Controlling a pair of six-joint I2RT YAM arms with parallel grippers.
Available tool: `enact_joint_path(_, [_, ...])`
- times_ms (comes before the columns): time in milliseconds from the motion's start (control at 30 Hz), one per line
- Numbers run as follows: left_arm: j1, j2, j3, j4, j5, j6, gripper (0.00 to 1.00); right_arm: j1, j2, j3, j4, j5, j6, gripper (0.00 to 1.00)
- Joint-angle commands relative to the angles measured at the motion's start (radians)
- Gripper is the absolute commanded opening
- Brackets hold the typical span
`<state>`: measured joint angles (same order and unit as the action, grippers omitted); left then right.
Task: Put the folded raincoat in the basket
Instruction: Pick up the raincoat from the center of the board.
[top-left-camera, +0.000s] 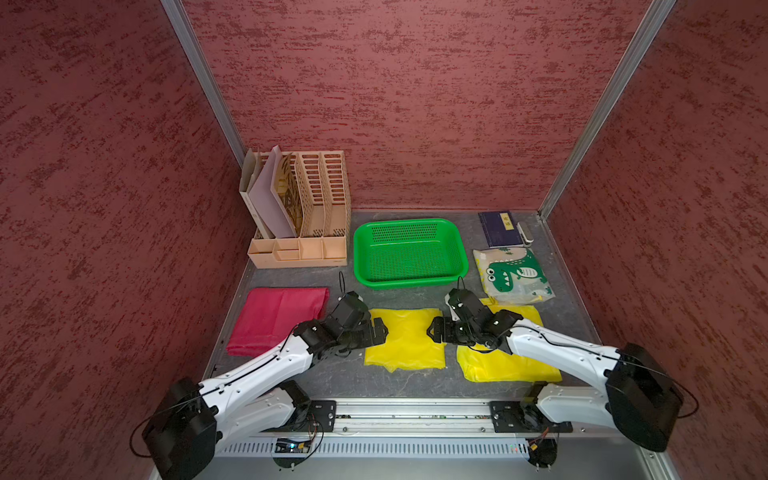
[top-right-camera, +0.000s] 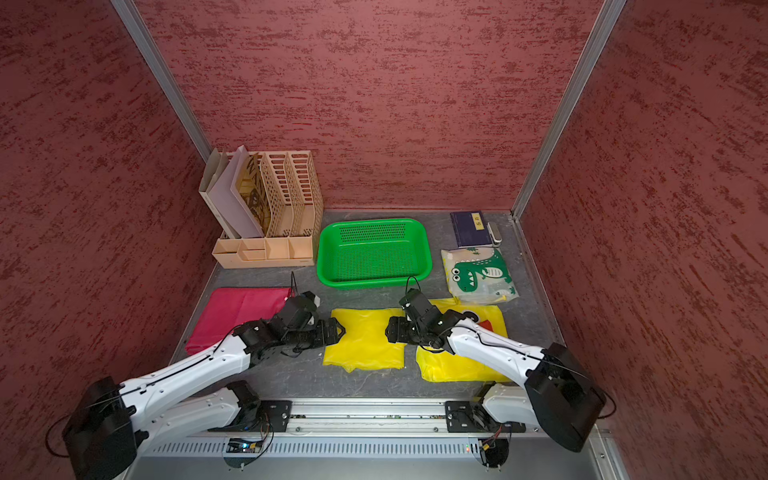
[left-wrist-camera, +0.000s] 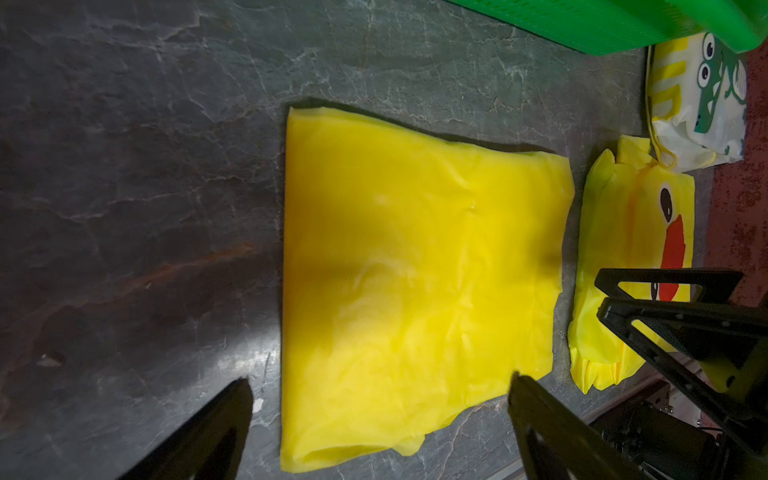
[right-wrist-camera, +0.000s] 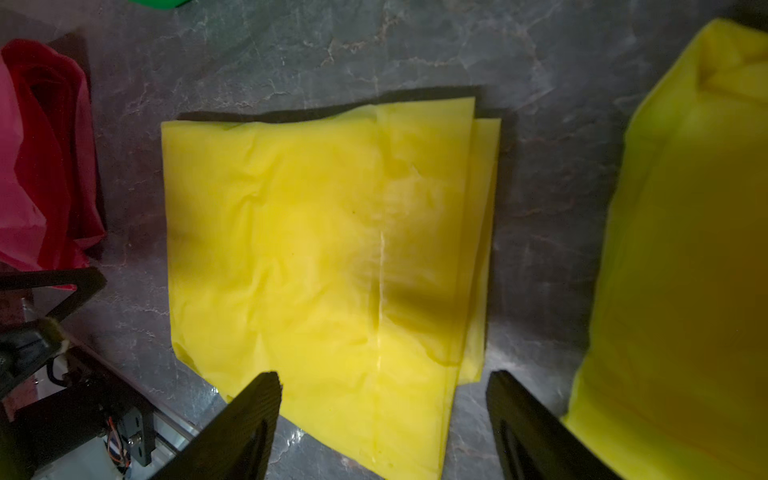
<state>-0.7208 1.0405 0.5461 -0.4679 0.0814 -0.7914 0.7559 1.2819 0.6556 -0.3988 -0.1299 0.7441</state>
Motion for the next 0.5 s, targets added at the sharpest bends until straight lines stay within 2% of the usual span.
enact_joint_path(0, [0.028, 0.029, -0.016, 0.05, 0.034, 0.028, 1.0, 0.009, 0.021, 0.029, -0.012, 0.076, -0.008, 0.84])
enact_joint_path(467, [0.055, 0.135, -0.029, 0.092, 0.069, 0.062, 1.0, 0.014, 0.124, 0.01, 0.095, 0.068, 0.008, 0.85])
